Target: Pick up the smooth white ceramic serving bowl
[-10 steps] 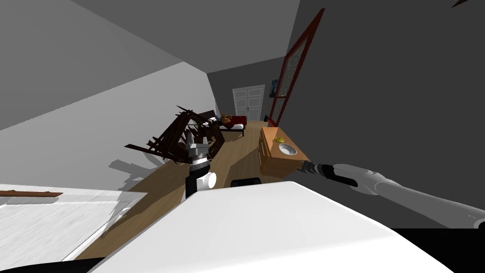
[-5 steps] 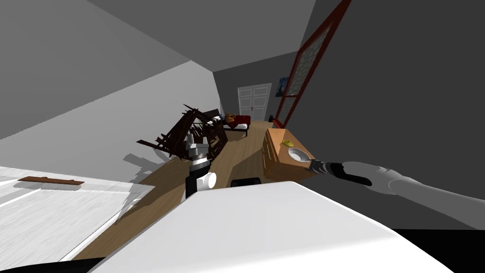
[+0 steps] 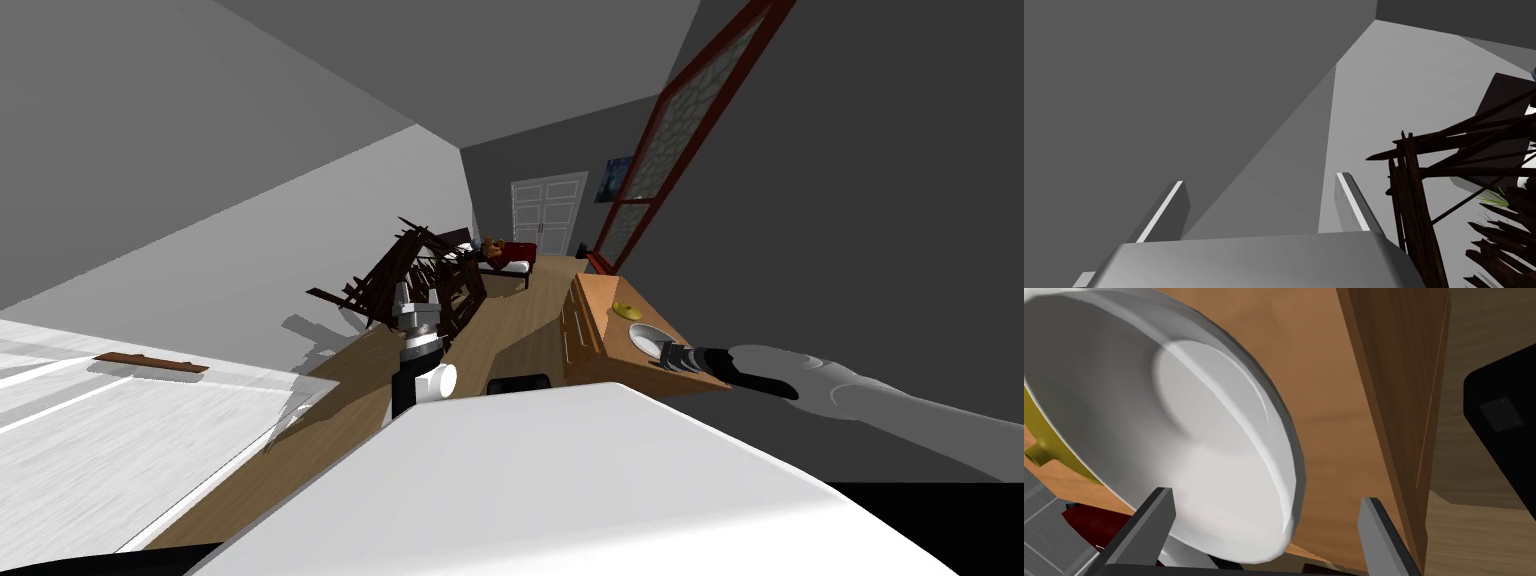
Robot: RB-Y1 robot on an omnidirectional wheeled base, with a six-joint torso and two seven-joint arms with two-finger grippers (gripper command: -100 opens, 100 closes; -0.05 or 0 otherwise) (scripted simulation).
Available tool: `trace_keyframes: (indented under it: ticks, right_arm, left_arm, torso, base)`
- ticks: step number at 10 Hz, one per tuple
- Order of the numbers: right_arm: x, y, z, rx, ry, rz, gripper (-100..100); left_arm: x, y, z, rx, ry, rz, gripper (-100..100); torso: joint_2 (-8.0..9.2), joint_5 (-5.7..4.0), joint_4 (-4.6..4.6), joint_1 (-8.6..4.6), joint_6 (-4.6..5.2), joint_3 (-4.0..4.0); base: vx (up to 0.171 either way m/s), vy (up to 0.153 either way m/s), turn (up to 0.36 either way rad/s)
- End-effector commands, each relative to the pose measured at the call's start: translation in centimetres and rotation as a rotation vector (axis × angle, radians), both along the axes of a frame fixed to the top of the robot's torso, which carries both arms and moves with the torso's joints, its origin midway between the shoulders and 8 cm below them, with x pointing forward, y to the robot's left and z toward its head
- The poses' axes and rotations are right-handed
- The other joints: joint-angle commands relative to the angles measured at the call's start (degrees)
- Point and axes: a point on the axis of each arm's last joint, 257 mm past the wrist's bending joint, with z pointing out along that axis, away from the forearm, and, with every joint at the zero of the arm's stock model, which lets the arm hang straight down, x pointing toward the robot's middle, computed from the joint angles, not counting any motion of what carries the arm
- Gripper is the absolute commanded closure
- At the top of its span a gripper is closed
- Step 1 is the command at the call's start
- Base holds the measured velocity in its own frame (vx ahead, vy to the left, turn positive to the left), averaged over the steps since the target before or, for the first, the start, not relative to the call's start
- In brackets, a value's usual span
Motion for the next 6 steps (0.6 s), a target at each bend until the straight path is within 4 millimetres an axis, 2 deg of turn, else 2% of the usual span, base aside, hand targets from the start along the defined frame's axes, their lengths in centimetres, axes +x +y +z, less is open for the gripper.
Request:
trace_keyframes:
  ticks: [1, 2, 3, 4, 6]
  right_arm:
    - [-0.46, 0.26, -1.10, 0.000, 0.000, -0.009, -100]
    - [-0.72, 0.52, -1.83, 0.001, 0.000, -0.015, -100]
    - [-0.49, 0.35, -1.45, 0.002, -0.001, -0.012, -100]
    - [-0.52, 0.35, -1.52, 0.001, -0.001, -0.012, 100]
    - [-0.56, 0.40, -1.56, 0.002, 0.000, -0.012, 100]
  left_arm:
    - [0.00, 0.00, 0.00, 0.000, 0.000, 0.000, 0]
    - [0.00, 0.00, 0.00, 0.000, 0.000, 0.000, 0]
    - [0.00, 0.00, 0.00, 0.000, 0.000, 0.000, 0]
    - [0.00, 0.00, 0.00, 0.000, 0.000, 0.000, 0]
    - [0.00, 0.00, 0.00, 0.000, 0.000, 0.000, 0]
  torso:
    - [0.00, 0.00, 0.00, 0.00, 0.00, 0.00]
    - [-0.02, -0.03, 0.00, -0.12, 0.02, -0.01]
    - [0.00, -0.05, 0.00, -0.18, 0.02, 0.00]
    - [0.06, -0.02, 0.01, -0.08, 0.03, 0.03]
    - [0.10, 0.02, 0.03, 0.00, -0.01, 0.06]
  base:
    - [0.039, -0.051, 0.068]
    - [0.033, -0.061, 0.045]
    - [0.012, -0.027, 0.012]
    - [0.003, -0.005, -0.001]
    - [0.000, 0.000, 0.000]
